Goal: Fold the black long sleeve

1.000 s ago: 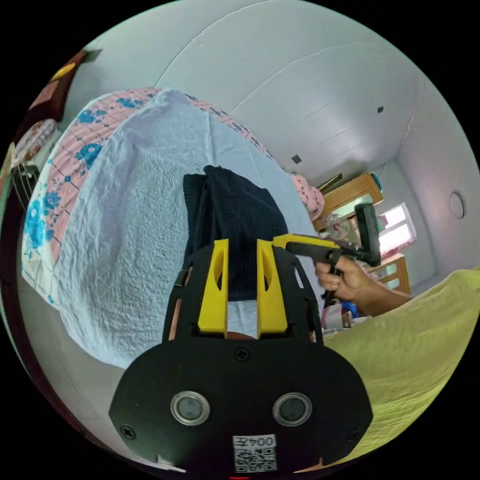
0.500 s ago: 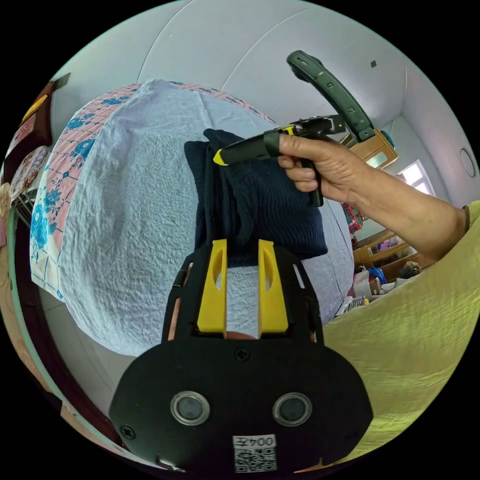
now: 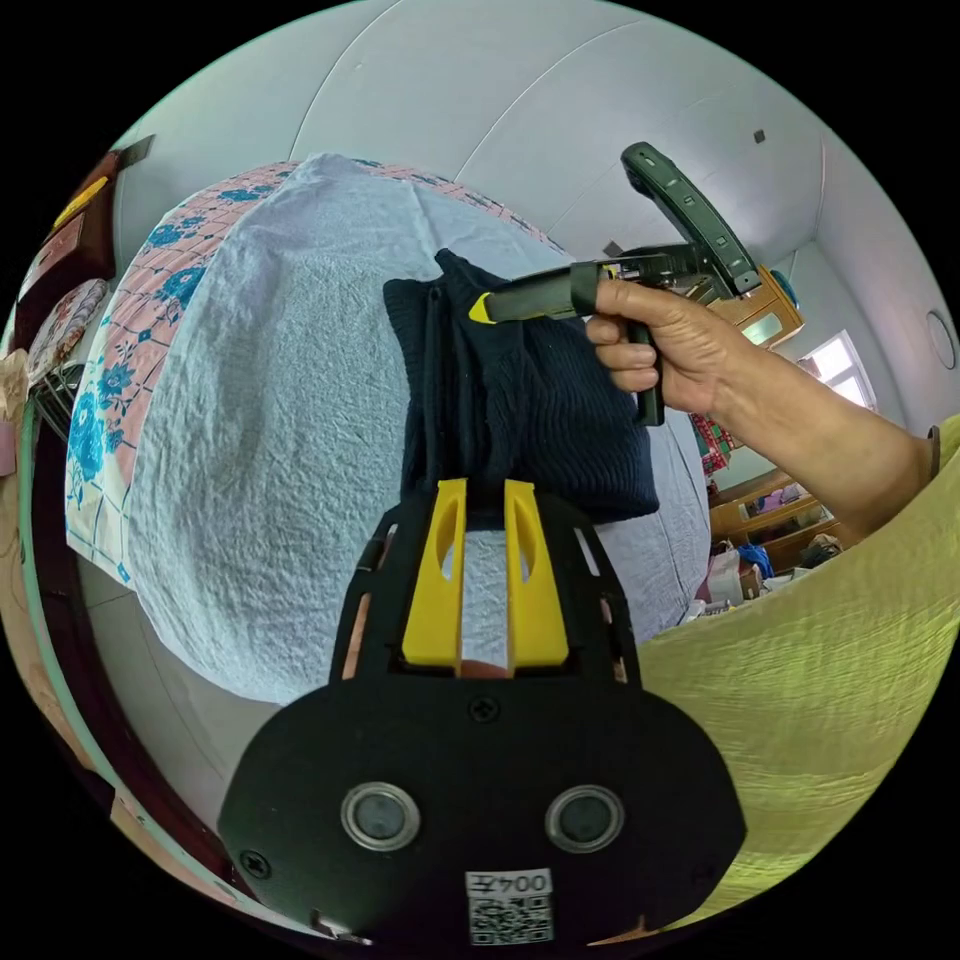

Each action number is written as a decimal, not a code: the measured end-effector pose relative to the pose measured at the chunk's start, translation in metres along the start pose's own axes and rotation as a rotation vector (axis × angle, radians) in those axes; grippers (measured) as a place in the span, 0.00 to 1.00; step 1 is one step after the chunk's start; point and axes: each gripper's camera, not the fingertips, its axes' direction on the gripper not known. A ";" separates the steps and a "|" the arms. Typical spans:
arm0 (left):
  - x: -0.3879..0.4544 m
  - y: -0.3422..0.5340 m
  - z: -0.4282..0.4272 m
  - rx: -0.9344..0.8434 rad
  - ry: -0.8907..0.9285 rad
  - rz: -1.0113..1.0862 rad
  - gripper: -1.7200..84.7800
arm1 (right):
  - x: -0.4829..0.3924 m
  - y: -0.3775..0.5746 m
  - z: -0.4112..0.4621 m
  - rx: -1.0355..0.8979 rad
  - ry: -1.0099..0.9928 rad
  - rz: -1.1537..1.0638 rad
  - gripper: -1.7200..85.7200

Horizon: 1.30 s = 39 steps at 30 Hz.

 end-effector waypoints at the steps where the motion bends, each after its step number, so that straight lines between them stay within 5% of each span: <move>1: 0.002 0.000 0.001 -0.001 -0.007 -0.001 0.10 | 0.002 -0.001 0.000 0.001 -0.026 0.018 0.13; 10: 0.016 -0.003 0.009 -0.028 -0.053 0.036 0.07 | -0.028 -0.005 0.010 -0.038 0.114 -0.088 0.13; 27: 0.063 -0.017 -0.040 0.095 -0.136 0.149 0.05 | 0.031 0.021 -0.096 0.173 -0.056 0.123 0.08; 39: -0.002 0.000 0.001 0.020 0.048 -0.112 0.05 | 0.011 0.004 -0.081 0.019 0.075 -0.084 0.11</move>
